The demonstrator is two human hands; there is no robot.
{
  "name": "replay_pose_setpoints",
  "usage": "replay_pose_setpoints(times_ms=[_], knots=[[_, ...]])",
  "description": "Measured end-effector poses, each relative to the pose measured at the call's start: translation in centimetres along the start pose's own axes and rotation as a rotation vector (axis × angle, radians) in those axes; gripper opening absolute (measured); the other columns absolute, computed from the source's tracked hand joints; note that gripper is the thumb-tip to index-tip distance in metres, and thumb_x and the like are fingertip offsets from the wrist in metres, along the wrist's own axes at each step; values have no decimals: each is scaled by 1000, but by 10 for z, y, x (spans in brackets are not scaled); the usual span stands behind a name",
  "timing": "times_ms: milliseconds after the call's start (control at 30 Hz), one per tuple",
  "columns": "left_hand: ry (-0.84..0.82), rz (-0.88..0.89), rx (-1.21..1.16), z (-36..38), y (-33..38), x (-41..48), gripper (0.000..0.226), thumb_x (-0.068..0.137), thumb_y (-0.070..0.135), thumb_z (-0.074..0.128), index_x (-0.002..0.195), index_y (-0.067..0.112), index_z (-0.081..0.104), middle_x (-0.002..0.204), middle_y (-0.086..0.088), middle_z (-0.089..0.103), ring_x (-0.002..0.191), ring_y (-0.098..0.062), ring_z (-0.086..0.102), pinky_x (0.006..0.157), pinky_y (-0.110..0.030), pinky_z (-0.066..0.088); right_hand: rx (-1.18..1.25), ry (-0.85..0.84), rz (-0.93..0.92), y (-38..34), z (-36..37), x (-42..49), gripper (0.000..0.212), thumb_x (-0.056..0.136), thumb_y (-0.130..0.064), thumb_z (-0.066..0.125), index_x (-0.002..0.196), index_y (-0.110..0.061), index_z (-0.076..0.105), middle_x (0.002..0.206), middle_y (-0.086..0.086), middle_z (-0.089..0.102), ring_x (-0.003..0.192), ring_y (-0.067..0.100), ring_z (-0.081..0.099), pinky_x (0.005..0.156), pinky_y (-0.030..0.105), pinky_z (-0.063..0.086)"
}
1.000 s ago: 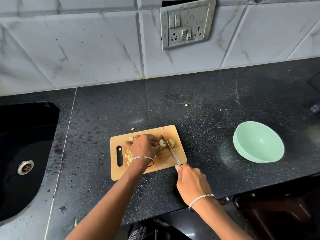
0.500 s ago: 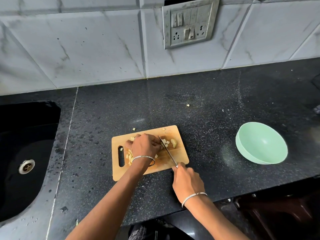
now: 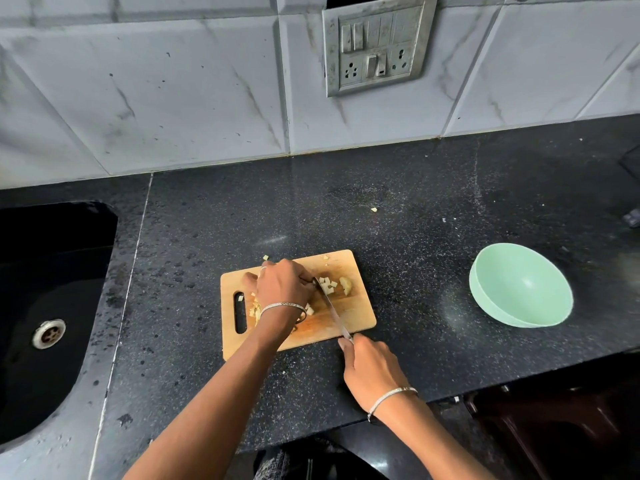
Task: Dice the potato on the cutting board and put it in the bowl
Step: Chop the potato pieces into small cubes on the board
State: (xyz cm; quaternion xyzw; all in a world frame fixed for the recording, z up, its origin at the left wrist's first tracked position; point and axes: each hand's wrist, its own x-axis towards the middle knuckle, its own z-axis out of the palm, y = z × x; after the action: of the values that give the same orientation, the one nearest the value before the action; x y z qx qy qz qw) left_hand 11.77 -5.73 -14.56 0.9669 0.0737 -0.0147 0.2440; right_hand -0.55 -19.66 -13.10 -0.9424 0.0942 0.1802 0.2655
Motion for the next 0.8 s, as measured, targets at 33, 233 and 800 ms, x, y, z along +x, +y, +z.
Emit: replay_pose_setpoints(times_ms=[33, 233, 800], knots=[[15, 1, 48, -2, -2, 0, 6, 74, 26, 73, 77, 31, 74, 74, 8, 71, 102, -18, 51, 91, -42, 28, -13, 17, -6, 3, 0, -3, 37, 103, -42, 31, 103, -15, 57, 103, 13, 65, 97, 35, 62, 73, 39, 45], [37, 7, 182, -11, -8, -6, 10, 75, 28, 66, 77, 32, 74, 72, 5, 68, 100, -24, 52, 89, -47, 28, -106, 185, -12, 0, -7, 0, 35, 104, -40, 27, 104, -14, 51, 98, 12, 67, 93, 36, 66, 62, 37, 39], [135, -1, -77, -28, -28, -30, 20, 81, 35, 69, 99, 43, 69, 109, 13, 67, 109, -16, 56, 80, -36, 23, -68, 160, -132, -15, 9, 4, 31, 103, -42, 30, 99, -18, 50, 96, 11, 67, 92, 35, 64, 64, 37, 38]])
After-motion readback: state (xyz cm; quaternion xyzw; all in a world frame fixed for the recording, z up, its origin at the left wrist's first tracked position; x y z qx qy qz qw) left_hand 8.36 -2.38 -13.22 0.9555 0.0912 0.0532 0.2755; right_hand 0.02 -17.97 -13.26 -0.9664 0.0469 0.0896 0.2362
